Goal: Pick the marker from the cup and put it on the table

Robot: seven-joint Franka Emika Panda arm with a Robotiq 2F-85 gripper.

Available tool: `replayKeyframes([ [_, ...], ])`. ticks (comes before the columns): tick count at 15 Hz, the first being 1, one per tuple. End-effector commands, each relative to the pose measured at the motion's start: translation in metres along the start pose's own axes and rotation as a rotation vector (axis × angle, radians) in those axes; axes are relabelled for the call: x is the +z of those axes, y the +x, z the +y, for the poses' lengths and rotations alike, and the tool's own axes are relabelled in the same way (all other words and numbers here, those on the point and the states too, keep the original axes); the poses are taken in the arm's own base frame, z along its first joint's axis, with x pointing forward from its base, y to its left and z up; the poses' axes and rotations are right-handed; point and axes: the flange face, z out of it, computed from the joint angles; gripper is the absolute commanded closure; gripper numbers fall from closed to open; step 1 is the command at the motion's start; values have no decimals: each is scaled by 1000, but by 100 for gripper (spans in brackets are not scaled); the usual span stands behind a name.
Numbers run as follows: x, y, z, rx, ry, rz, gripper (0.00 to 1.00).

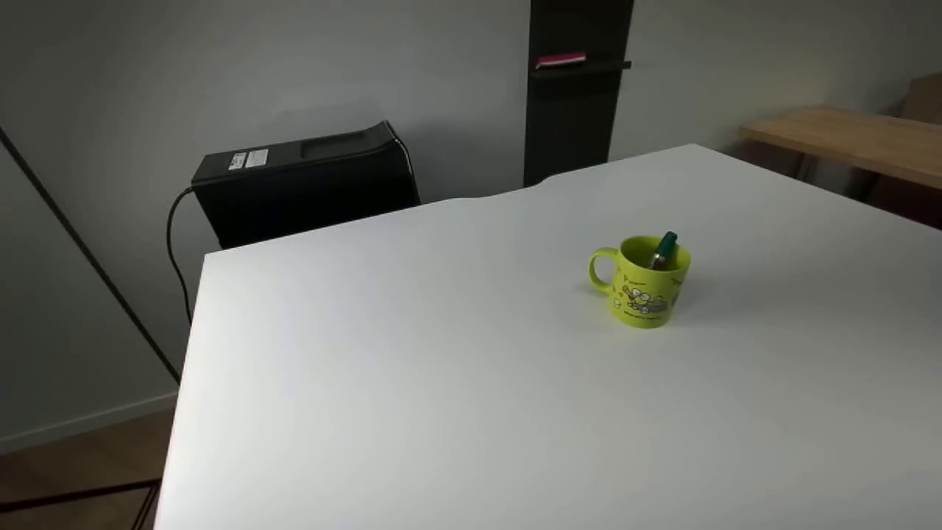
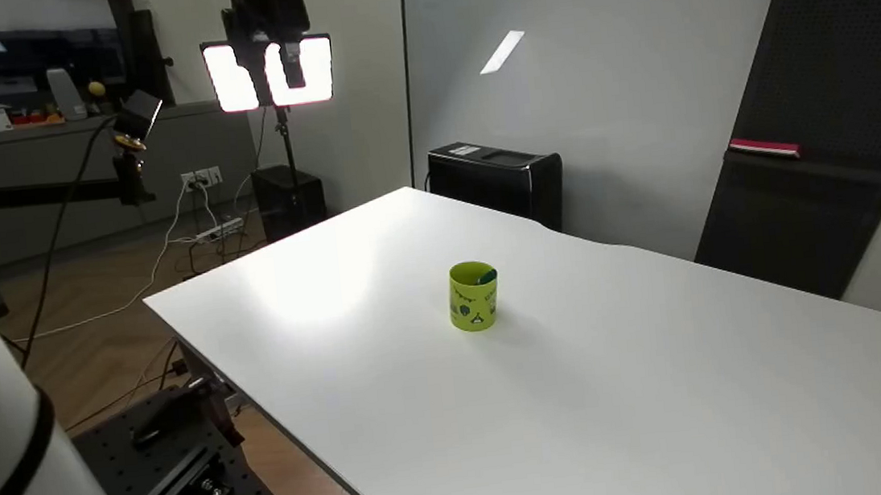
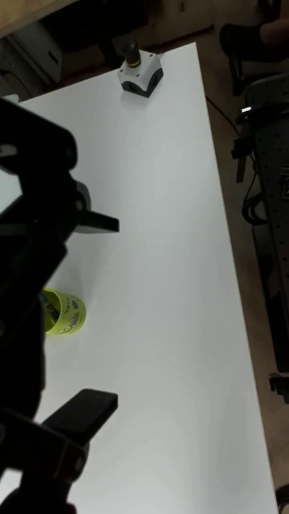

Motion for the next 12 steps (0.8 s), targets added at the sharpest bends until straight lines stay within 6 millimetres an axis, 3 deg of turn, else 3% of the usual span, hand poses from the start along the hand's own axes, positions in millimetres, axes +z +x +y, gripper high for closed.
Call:
replayKeyframes([
  [1,20,29,28,18,26,-19,0],
  [8,74,95,95,90,119,-65,0],
  [12,104,133,121,138,156,-47,0],
])
